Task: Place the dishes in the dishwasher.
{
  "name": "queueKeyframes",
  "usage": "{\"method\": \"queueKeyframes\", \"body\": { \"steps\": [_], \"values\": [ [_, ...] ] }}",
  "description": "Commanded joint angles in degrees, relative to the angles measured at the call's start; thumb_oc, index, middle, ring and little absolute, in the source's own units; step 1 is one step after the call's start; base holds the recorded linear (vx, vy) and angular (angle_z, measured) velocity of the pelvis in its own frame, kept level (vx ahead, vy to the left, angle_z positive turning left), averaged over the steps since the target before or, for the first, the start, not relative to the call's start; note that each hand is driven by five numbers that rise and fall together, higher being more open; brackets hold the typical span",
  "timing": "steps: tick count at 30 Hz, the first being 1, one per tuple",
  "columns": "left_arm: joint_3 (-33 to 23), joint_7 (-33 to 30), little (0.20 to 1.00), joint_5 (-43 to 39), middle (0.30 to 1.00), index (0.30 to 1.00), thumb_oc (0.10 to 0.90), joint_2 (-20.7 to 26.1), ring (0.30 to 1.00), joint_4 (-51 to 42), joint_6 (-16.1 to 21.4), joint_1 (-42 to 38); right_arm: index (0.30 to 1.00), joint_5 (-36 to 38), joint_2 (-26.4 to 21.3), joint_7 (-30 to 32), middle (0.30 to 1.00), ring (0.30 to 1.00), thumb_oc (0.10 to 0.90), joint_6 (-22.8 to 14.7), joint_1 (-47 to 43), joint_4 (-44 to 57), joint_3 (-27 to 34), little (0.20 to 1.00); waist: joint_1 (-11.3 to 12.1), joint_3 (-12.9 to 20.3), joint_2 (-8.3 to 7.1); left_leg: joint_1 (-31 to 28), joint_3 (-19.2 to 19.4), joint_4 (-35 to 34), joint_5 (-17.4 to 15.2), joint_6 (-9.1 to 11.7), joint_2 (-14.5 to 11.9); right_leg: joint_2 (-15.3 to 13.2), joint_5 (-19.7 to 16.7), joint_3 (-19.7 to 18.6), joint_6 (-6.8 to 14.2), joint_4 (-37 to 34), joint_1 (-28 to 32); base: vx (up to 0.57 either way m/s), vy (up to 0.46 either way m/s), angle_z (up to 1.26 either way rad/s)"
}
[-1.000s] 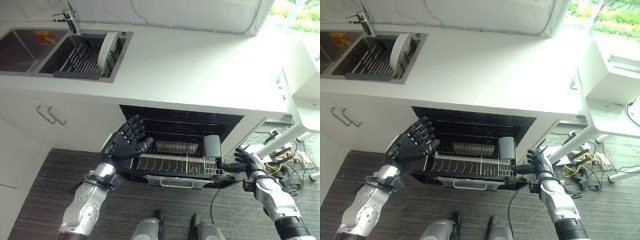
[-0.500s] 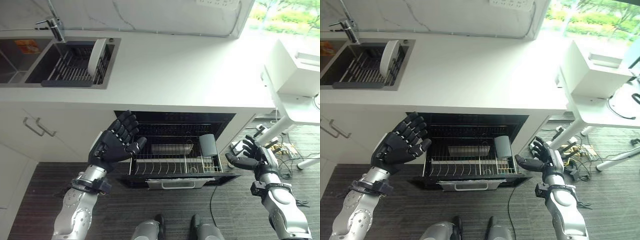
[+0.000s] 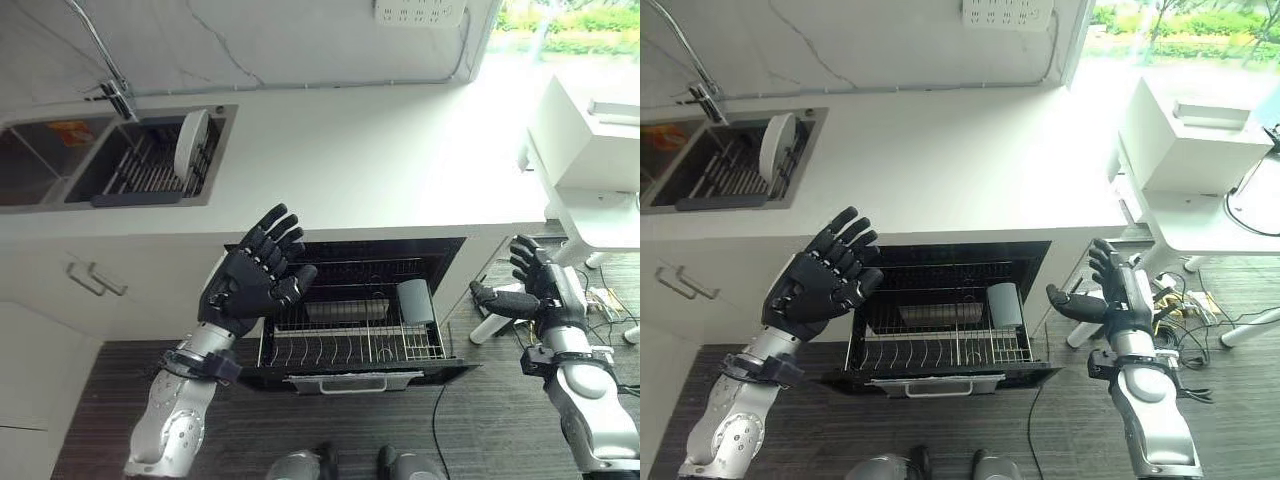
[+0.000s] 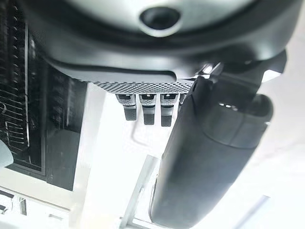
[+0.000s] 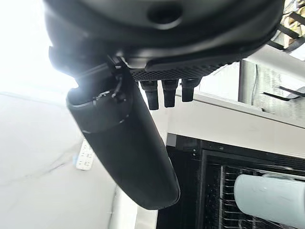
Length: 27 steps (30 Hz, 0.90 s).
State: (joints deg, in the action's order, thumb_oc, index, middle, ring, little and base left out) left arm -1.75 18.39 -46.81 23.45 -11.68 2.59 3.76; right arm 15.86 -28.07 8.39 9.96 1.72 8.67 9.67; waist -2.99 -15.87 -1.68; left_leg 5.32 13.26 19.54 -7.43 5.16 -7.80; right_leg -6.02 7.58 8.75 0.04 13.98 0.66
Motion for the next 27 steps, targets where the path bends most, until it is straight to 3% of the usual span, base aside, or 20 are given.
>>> {"method": "queueKeyframes", "body": {
  "steps": [1, 2, 3, 5, 8, 11, 12, 15, 16, 17, 18, 19, 20, 21, 23, 24, 26, 27],
  "values": [
    [-3.29, 0.95, 0.9, -4.12, 0.9, 0.9, 0.8, -1.13, 0.9, -6.5, 8.25, -2.31, 0.9, -1.58, -6.09, -0.02, 0.9, 0.9, 0.8, -7.96, -5.78, 5.43, 3.7, 0.9, -0.08, 4.42, 0.66, 0.85, -6.07, -2.35, 6.08, 1.93, -5.45, 2.61, 3.1, -3.39, 2.21, 3.21, -3.17, 0.08, 0.675, -0.68],
    [-3.01, 1.5, 0.9, -4.56, 0.9, 0.9, 0.8, -2.08, 0.9, -5.7, 9.33, -2.28, 0.9, -1.39, -7.57, 0.73, 0.9, 0.9, 0.8, -7.04, -7.21, 5.93, 3.34, 0.9, 0.13, 4.98, 1.26, 3.87, -9.62, -2.35, 9.26, 3.52, -8.87, 2.12, 3.63, -4.8, 1.95, 3.21, -3.65, 0.09, 0.674, -0.83],
    [-2.9, 1.79, 0.9, -4.54, 0.9, 0.9, 0.8, -2.98, 0.9, -4.87, 10.11, -2.29, 0.9, -1.25, -8.3, 0.68, 0.9, 0.9, 0.8, -6.67, -8.35, 5.68, 3.12, 0.9, 0.29, 5.18, 1.63, 4.41, -11.32, -2.35, 9.1, 3.71, -9.2, 1.51, 3.93, -5.25, 2.0, 3.21, -3.82, 0.09, 0.667, -0.87],
    [-3.04, 2.51, 0.9, -4.76, 0.9, 0.9, 0.8, -3.73, 0.9, -4.37, 11.0, -1.64, 0.9, -1.04, -9.11, 0.76, 0.9, 0.9, 0.8, -5.81, -9.87, 5.79, 2.5, 0.9, 0.82, 5.53, 2.26, 3.79, -13.45, -2.35, 7.24, 3.53, -7.84, 0.31, 4.03, -6.03, 2.61, 3.21, -4.26, 0.06, 0.571, -0.8],
    [-4.77, 3.31, 0.9, -5.37, 0.9, 0.9, 0.8, -2.5, 0.9, -5.36, 11.31, -0.8, 0.9, -0.66, -8.72, 0.64, 0.9, 0.9, 0.8, -6.44, -9.72, 6.88, 3.13, 0.9, 0.57, 6.52, 3.09, 0.82, -10.57, -2.35, 0.44, 2.81, -6.23, -4.42, 2.25, -5.84, 6.13, 3.21, -5.38, 0.01, 0.583, -0.77],
    [-5.2, 4.0, 0.9, -6.39, 0.9, 0.9, 0.8, 0.01, 0.9, -4.8, 9.82, -3.35, 0.9, -0.08, -7.16, 2.77, 0.9, 0.9, 0.8, -7.97, -7.73, 7.71, 4.91, 0.9, -0.03, 6.88, 2.54, -0.07, -9.24, -2.35, -2.91, 1.63, -3.94, -8.5, -0.17, -5.7, 10.28, 3.21, -6.38, -0.03, 0.561, -0.21],
    [-4.99, 4.21, 0.9, -6.58, 0.9, 0.9, 0.8, 0.33, 0.9, -4.71, 9.4, -3.85, 0.9, -0.04, -6.94, 3.11, 0.9, 0.9, 0.8, -7.94, -7.27, 8.09, 5.35, 0.9, -0.06, 6.87, 2.2, -0.04, -9.46, -2.35, -3.26, 1.19, -3.09, -9.21, -0.54, -5.84, 10.83, 3.21, -6.57, -0.01, 0.513, 0.2],
    [-5.07, 5.86, 0.9, -6.56, 0.9, 0.9, 0.8, 1.12, 0.9, -4.98, 7.04, -4.37, 0.9, 0.26, -4.22, 2.87, 0.9, 0.9, 0.8, -8.03, -4.65, 8.89, 7.33, 0.9, -0.08, 6.72, 1.54, -0.11, -10.34, -2.35, -5.67, -1.24, 1.79, -13.7, -6.77, -5.75, 11.09, 3.21, -8.53, -0.01, 0.584, 0.42],
    [-5.25, 5.92, 0.9, -6.72, 0.9, 0.9, 0.8, 1.59, 0.9, -4.99, 6.56, -4.33, 0.9, -0.17, -3.33, 2.62, 0.9, 0.9, 0.8, -7.86, -4.48, 8.86, 6.98, 0.9, 0.33, 6.69, 1.37, -0.23, -10.16, -2.35, -6.17, -1.89, 3.08, -14.96, -8.61, -5.03, 11.15, 3.21, -8.98, -0.02, 0.52, 0.3],
    [-6.02, 5.35, 0.9, -6.78, 0.9, 0.9, 0.8, 2.1, 0.9, -5.4, 6.0, -3.81, 0.9, -0.87, -2.15, 1.45, 0.9, 0.9, 0.8, -7.47, -4.77, 9.03, 5.89, 0.9, 1.42, 6.73, 1.08, -0.63, -8.53, -2.35, -6.72, -2.53, 4.11, -17.0, -11.34, -1.86, 11.48, 3.21, -9.49, -0.02, 0.445, 0.12],
    [-6.44, 4.75, 0.9, -6.54, 0.9, 0.9, 0.8, 2.32, 0.9, -5.81, 5.92, -3.42, 0.9, -1.26, -1.57, 0.7, 0.9, 0.9, 0.8, -7.32, -5.06, 9.07, 5.26, 0.9, 1.96, 6.74, 0.98, -0.85, -7.61, -2.35, -6.89, -2.76, 4.28, -17.71, -12.31, -0.23, 11.68, 3.21, -9.67, -0.04, 0.414, -0.54],
    [-7.18, 4.18, 0.9, -6.09, 0.9, 0.9, 0.8, 2.38, 0.9, -6.25, 5.77, -2.83, 0.9, -1.98, -0.83, -0.09, 0.9, 0.9, 0.8, -7.0, -5.82, 8.93, 3.84, 0.9, 3.19, 6.76, 1.05, -1.45, -5.29, -2.35, -7.21, -2.97, 3.98, -18.49, -12.34, 3.79, 11.82, 3.21, -9.38, -0.06, 0.368, -0.95],
    [-7.79, 4.02, 0.9, -5.91, 0.9, 0.9, 0.8, 2.46, 0.9, -7.01, 5.18, -2.32, 0.9, -2.74, -0.34, 0.58, 0.9, 0.9, 0.8, -6.44, -6.94, 8.75, 1.92, 0.9, 4.16, 6.92, 1.05, -1.66, -3.09, -2.35, -7.29, -3.49, 3.67, -15.99, -10.34, 6.98, 11.25, 3.21, -8.85, -0.03, 0.393, -1.09],
    [-7.67, 4.41, 0.9, -6.21, 0.9, 0.9, 0.8, 2.84, 0.9, -7.0, 4.69, -2.47, 0.9, -2.96, -0.4, 1.8, 0.9, 0.9, 0.8, -6.16, -7.0, 8.53, 1.14, 0.9, 4.13, 7.08, 1.1, -1.52, -2.87, -2.35, -7.52, -3.84, 3.7, -12.55, -6.87, 7.01, 10.47, 3.21, -8.14, -0.01, 0.326, -1.11],
    [-6.7, 4.7, 0.9, -6.42, 0.9, 0.9, 0.8, 2.95, 0.9, -6.84, 4.03, -3.52, 0.9, -2.29, -1.46, 2.67, 0.9, 0.9, 0.8, -6.26, -6.37, 8.34, 1.45, 0.9, 2.8, 7.39, 0.73, -0.46, -3.8, -2.35, -6.68, -4.61, 4.54, -6.95, -3.29, 3.88, 8.89, 3.21, -8.05, 0.01, 0.226, -0.45],
    [-4.26, 4.69, 0.9, -5.48, 0.9, 0.9, 0.8, 2.88, 0.9, -6.14, 4.87, -5.02, 0.9, -1.58, -3.16, 2.62, 0.9, 0.9, 0.8, -7.11, -5.26, 7.75, 2.48, 0.9, 1.28, 7.7, 0.04, 0.15, -4.59, -2.35, -6.26, -5.27, 5.78, -2.13, -1.48, 1.07, 7.23, 3.21, -8.16, 0.01, 0.186, 0.68],
    [-2.99, 4.46, 0.9, -4.49, 0.9, 0.9, 0.8, 2.74, 0.9, -5.67, 5.84, -5.59, 0.9, -1.14, -3.97, 2.2, 0.9, 0.9, 0.8, -7.85, -4.67, 7.39, 3.3, 0.9, 0.49, 7.93, -0.39, 0.38, -4.72, -2.35, -6.12, -5.46, 6.48, -0.21, -1.33, -0.09, 6.6, 3.21, -8.87, 0.07, 0.144, 0.85],
    [-1.8, 4.23, 0.9, -3.4, 0.9, 0.9, 0.8, 2.42, 0.9, -5.33, 6.64, -6.03, 0.9, 0.39, -5.09, 1.26, 0.9, 0.9, 0.8, -8.75, -3.04, 7.5, 5.41, 0.9, -0.66, 8.2, -0.74, 0.35, -5.23, -2.35, -6.21, -6.02, 7.94, 2.68, -1.07, -2.46, 5.85, 3.21, -9.68, 0.1, 0.098, 0.44]
  ]
}}
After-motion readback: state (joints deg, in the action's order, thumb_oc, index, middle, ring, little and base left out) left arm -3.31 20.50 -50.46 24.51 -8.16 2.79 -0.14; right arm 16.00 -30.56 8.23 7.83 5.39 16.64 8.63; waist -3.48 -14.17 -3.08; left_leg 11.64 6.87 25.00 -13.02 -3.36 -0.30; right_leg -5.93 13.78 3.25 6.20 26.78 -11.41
